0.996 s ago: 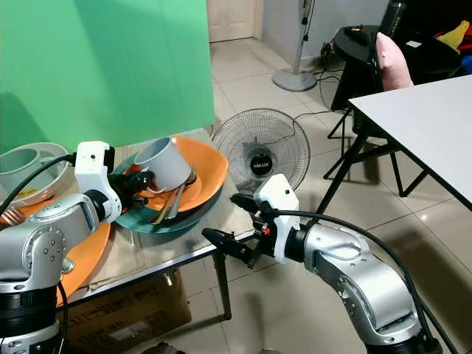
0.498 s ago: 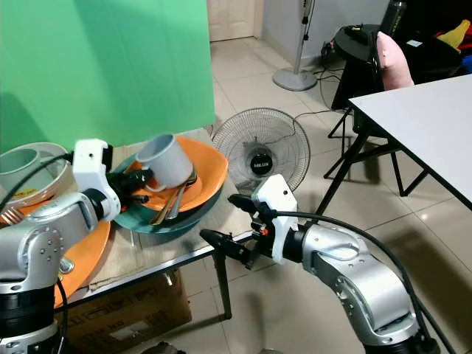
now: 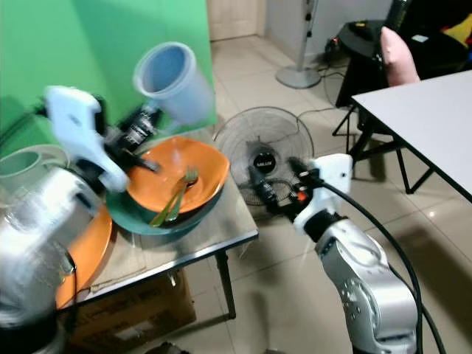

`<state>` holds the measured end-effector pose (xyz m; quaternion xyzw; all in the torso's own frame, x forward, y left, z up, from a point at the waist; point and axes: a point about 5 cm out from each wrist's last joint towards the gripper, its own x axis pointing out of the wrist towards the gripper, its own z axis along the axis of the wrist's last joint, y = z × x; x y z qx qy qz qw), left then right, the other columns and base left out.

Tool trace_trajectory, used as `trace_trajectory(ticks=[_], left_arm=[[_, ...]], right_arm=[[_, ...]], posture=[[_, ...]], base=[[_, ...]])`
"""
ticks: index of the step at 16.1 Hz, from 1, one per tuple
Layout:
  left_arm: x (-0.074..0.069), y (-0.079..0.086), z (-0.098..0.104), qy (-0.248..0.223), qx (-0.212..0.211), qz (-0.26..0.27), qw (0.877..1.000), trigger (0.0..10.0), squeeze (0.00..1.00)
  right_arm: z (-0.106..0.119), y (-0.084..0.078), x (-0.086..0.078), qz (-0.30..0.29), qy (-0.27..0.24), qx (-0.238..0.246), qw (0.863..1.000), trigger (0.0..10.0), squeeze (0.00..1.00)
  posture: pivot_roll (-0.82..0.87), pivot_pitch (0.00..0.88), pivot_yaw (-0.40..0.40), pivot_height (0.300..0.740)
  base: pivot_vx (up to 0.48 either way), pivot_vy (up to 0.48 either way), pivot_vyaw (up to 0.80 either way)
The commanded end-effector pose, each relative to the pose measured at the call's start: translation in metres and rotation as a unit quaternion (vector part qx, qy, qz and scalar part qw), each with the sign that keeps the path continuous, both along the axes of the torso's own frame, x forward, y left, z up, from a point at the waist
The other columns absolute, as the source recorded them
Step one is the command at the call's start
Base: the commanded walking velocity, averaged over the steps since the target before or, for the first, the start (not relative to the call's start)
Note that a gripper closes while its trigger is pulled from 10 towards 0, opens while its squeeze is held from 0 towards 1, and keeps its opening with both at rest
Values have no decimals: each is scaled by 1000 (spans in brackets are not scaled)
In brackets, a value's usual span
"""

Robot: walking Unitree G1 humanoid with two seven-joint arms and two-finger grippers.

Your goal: Setting the table

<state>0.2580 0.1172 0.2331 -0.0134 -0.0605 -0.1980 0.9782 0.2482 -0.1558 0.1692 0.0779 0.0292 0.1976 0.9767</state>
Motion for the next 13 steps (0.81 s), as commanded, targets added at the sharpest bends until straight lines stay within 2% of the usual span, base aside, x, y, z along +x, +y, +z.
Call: trace_trajectory(ticks=[1, 3, 4, 6, 9, 13], left_arm=[[-3, -8, 2, -25, 12, 1, 1000, 0, 0], [-2, -12, -7, -29, 16, 12, 999, 0, 0], [-1, -11, -14, -33, 32, 25, 999, 0, 0], [-1, -14, -22, -34, 53, 23, 998, 0, 0], [-3, -19, -26, -28, 40, 22, 999, 0, 0], [-9, -8, -34, -29, 43, 63, 997, 0, 0]], right_arm=[[6, -5, -1, -28, -14, -8, 999, 10000, 1000], [6, -6, -1, -54, -15, 1, 998, 10000, 1000], [4, -9, -1, -76, -14, -27, 997, 10000, 1000], [-1, -12, -1, -101, -4, -34, 994, 10000, 1000], [-9, -20, -2, -138, 15, -49, 989, 10000, 1000], [-11, -23, -2, -147, 17, -67, 987, 10000, 1000]], posture=[[-89, 0, 88, 740], [-109, 0, 93, 740], [-117, 0, 94, 740], [-126, 0, 93, 740], [-120, 0, 87, 740], [-114, 0, 74, 740]], base=[[0, 0, -769], [0, 0, -800], [0, 0, -800], [0, 0, -800], [0, 0, -800], [0, 0, -800]])
